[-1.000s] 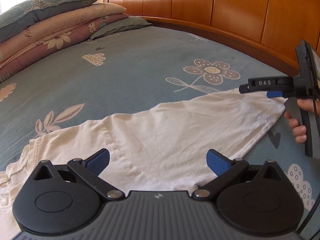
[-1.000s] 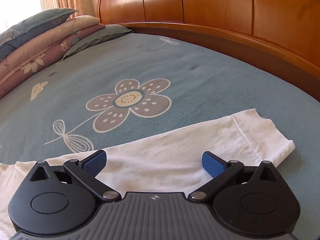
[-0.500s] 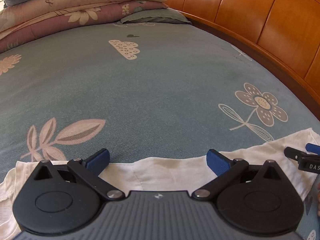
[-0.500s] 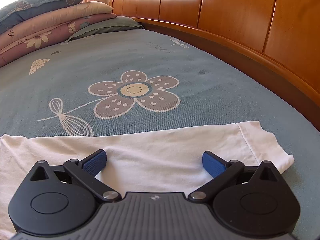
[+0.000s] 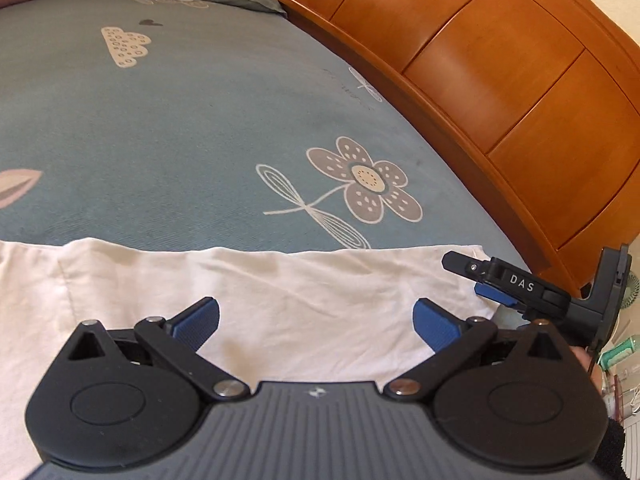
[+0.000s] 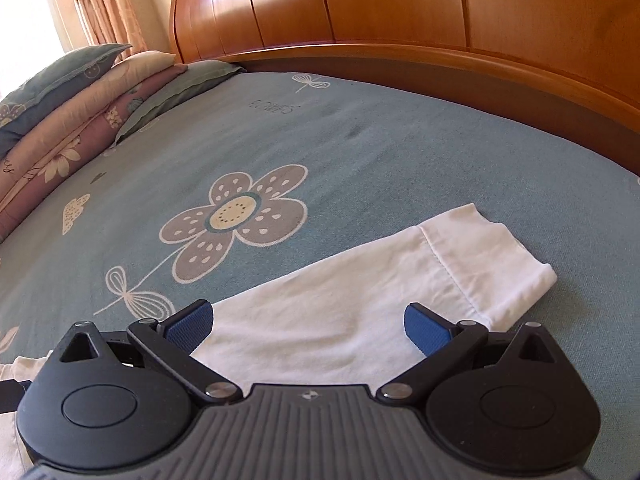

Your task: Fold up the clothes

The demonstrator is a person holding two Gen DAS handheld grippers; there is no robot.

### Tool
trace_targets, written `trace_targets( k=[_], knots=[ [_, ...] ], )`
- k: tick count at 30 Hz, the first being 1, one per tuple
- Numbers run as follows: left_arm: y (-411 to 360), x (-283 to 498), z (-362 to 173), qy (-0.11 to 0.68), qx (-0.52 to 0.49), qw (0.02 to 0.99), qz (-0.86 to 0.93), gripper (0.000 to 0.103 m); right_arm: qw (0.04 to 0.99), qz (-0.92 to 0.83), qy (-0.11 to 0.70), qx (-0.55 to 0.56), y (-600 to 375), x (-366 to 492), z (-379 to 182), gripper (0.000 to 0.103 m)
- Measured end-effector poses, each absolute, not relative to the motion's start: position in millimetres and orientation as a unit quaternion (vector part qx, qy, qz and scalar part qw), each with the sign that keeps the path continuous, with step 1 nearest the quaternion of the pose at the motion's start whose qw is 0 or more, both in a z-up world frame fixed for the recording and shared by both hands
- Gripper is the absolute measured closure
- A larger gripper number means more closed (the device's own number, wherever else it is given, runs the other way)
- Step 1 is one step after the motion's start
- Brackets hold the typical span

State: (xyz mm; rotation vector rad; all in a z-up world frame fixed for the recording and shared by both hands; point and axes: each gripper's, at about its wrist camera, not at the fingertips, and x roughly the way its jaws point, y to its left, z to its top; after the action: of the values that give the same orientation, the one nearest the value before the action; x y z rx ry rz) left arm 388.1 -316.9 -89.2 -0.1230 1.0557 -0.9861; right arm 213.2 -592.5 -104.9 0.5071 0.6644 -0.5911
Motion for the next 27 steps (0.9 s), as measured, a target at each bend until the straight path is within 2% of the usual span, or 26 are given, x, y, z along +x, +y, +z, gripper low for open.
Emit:
trace_targets(
  k=[2, 7, 12, 16, 20, 27],
  knots=[
    [-330.5, 393.3, -97.2, 0.497, -0.062, 0.735, -0.457, 0.001, 0.869, -0.289, 0.318, 0.244, -597.8, 210.7, -106.0, 0.0],
    [-349.3, 402.9, -100.0, 0.474, -0.053, 0.769, -0.427, 0.001, 0.869, -0.291, 0.324, 0.234, -598.2, 212.1, -107.3, 0.0],
    [-334.0, 394.9, -78.2, 0.458, -0.054, 0.786, -0.412, 0.001, 0.881, -0.283, 0.326, 0.193, -586.8, 216.7, -104.7, 0.0],
    [-281.9, 356.8, -55.7, 0.399, 0.006, 0.83, -0.391, 0.001, 0.904, -0.255, 0.311, 0.143, -564.3, 218.2, -94.4, 0.0],
    [-212.6, 313.6, -51.5, 0.342, 0.07, 0.89, -0.294, 0.001, 0.921, -0.187, 0.332, 0.085, -513.3, 234.2, -93.6, 0.0],
    [-107.1, 239.7, -53.5, 0.324, 0.088, 0.936, -0.108, 0.001, 0.92, -0.117, 0.372, 0.024, -452.0, 260.7, -107.3, 0.0]
  ],
)
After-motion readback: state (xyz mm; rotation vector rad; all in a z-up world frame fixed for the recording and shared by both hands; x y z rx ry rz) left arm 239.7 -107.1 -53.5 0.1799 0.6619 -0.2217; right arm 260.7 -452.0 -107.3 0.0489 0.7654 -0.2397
